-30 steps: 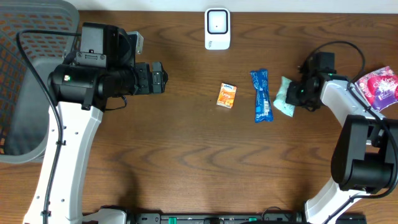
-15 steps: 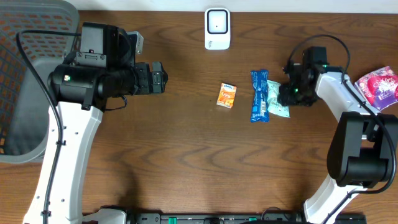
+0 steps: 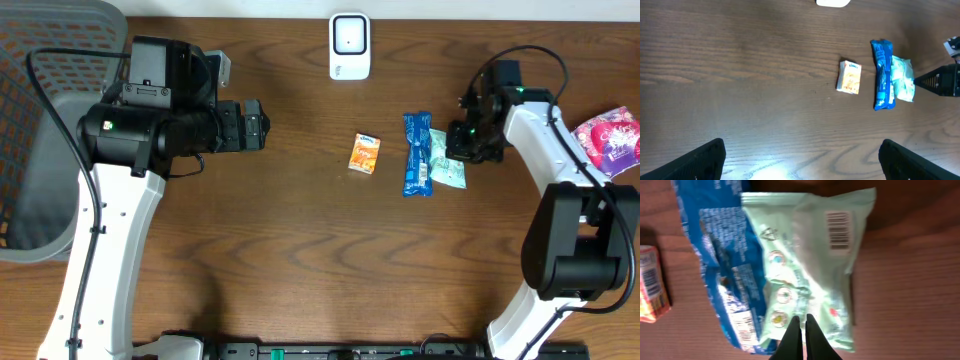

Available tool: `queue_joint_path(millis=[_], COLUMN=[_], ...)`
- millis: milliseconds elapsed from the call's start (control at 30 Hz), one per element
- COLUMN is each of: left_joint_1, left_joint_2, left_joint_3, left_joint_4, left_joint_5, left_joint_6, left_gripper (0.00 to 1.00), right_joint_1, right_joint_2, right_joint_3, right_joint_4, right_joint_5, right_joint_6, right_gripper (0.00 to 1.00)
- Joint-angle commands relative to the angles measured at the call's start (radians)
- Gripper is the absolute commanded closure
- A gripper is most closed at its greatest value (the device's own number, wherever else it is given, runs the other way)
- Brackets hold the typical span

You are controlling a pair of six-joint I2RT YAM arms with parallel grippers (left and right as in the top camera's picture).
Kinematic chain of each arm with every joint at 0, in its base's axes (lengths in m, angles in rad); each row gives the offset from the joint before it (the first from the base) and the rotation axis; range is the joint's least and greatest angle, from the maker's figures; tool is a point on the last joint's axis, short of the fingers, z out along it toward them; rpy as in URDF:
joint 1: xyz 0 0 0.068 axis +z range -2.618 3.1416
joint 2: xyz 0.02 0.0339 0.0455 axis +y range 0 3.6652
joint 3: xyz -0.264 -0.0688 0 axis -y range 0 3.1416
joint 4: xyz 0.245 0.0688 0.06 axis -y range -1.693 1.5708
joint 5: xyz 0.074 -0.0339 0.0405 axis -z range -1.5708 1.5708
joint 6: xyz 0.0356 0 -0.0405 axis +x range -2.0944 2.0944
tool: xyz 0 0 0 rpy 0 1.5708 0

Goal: Scan the item barcode

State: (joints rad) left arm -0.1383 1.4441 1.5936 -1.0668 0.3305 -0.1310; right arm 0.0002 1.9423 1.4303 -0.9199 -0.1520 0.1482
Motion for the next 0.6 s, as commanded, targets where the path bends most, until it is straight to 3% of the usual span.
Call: queue_joint_path(millis=[0,233,467,567], left_joint_1=[0.003,0.003,0.003,0.002], left_joint_2=[0.002,0.002,0.002,0.002], left_joint_3=[-0.002,-0.002,-0.002,-0.002], left_joint_4=[-0.002,-0.002,-0.002,-0.002], left_joint_5=[-0.01,-0.01,-0.01,-0.01], left_joint_6=[-0.002,-0.002,-0.002,-0.002], left_gripper=[0.02,0.02,0.02,0.02], right_joint_1=[0.026,0.038,0.038,0.038], right_joint_2=[0.01,0.01,0.01,0.01], right_joint_3=[-0.049,-0.217,-0.148,-0.05], right_joint_4=[0.038,0.17,0.035,-0.034], right_joint_5=[0.064,0.079,0.081,0.08], right_joint_6=[0.087,0.136,0.124,0.123], right_gripper=[0.99,0.99,0.99,0.86])
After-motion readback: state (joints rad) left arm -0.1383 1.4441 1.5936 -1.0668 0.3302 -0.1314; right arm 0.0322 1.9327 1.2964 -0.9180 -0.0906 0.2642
